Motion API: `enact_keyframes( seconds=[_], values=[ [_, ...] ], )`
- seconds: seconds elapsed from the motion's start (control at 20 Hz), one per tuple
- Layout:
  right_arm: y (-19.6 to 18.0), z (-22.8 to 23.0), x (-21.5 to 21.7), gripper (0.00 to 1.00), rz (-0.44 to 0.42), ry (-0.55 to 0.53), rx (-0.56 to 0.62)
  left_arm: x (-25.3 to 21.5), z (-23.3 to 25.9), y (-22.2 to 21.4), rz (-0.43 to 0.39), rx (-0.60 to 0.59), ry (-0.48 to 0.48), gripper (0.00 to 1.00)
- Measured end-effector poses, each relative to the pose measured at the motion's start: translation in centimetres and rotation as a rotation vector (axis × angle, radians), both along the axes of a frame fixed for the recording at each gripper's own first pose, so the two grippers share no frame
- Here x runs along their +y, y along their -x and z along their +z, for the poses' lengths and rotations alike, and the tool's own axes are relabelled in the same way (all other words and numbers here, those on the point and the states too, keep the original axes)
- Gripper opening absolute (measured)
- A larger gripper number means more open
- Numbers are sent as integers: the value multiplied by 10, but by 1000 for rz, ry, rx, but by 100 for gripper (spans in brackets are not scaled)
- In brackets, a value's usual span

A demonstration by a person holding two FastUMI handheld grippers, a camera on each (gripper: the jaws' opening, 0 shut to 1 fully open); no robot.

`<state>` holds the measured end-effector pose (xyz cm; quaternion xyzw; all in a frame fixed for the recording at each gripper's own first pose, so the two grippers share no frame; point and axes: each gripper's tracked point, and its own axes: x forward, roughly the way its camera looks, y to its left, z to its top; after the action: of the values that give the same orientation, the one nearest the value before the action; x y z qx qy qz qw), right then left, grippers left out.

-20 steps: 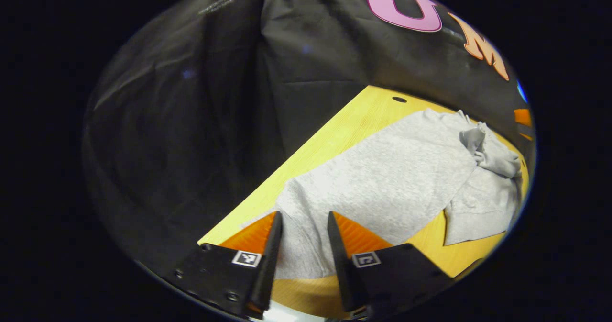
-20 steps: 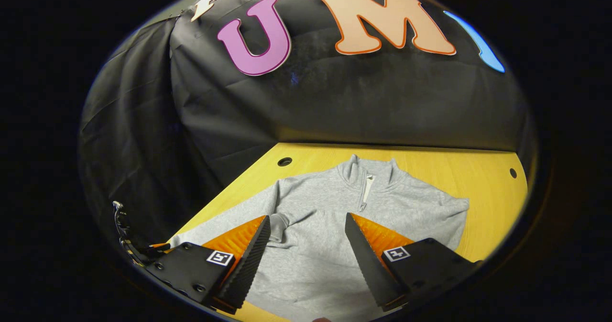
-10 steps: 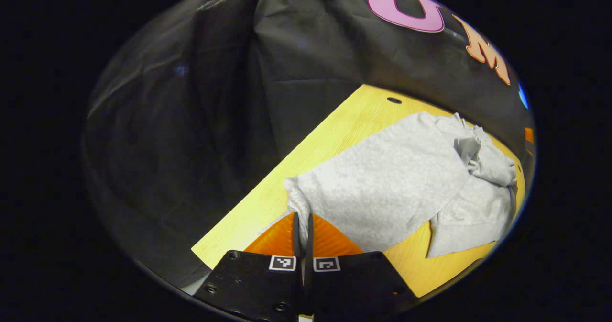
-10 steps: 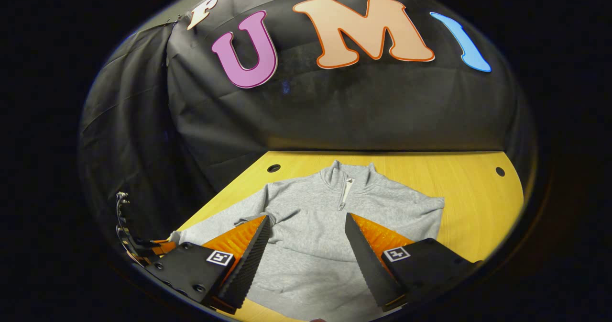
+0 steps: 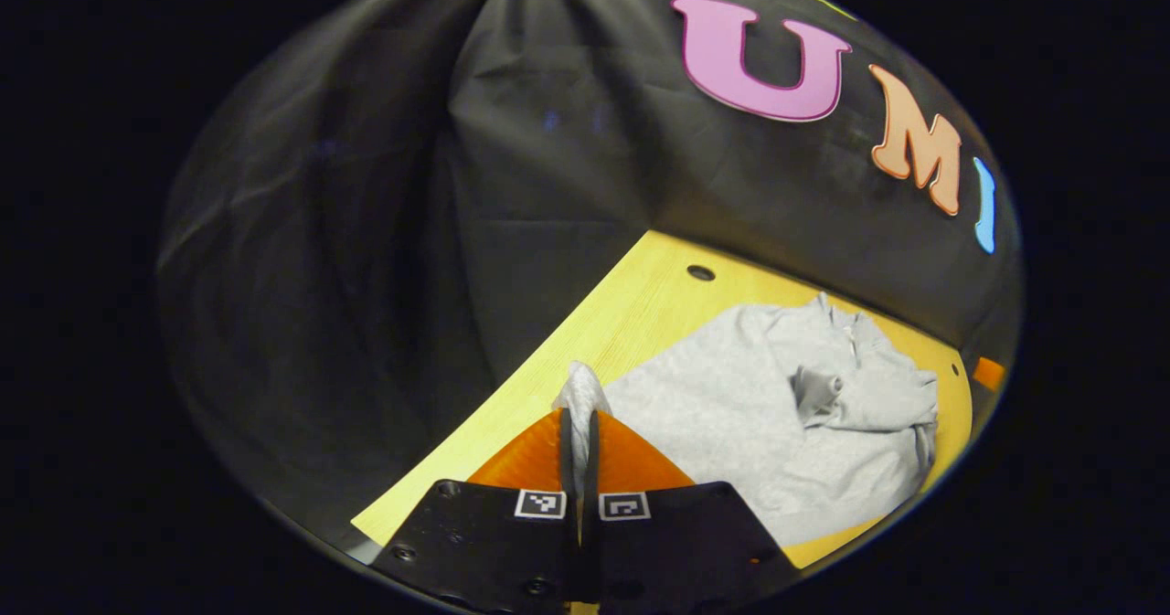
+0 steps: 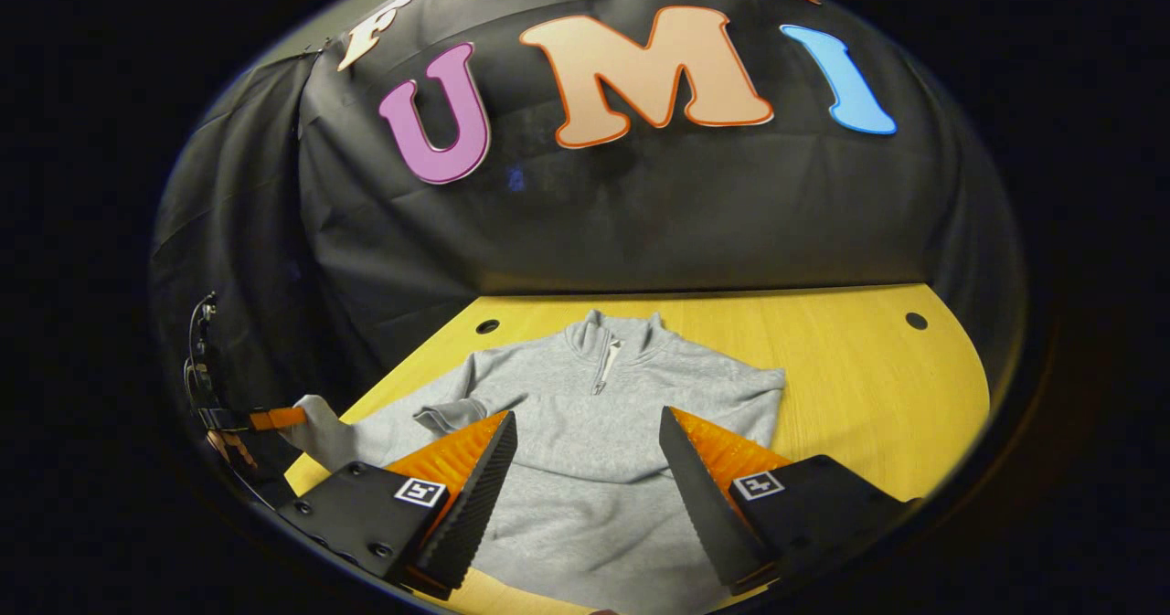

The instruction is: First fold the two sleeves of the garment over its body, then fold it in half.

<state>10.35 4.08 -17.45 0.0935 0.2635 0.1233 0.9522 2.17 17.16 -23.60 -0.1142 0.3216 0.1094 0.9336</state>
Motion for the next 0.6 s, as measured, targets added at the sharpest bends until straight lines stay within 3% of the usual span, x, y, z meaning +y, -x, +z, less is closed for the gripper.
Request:
enact_keyframes(
  seconds=[0.55,0.6],
  values=[
    [28,4,-94,94,-141,37,-7,-93,62,-95,-200,-138,-7,0],
    [30,5,-101,98,-157,37,-8,-105,67,-102,-222,-149,-4,0]
  ],
)
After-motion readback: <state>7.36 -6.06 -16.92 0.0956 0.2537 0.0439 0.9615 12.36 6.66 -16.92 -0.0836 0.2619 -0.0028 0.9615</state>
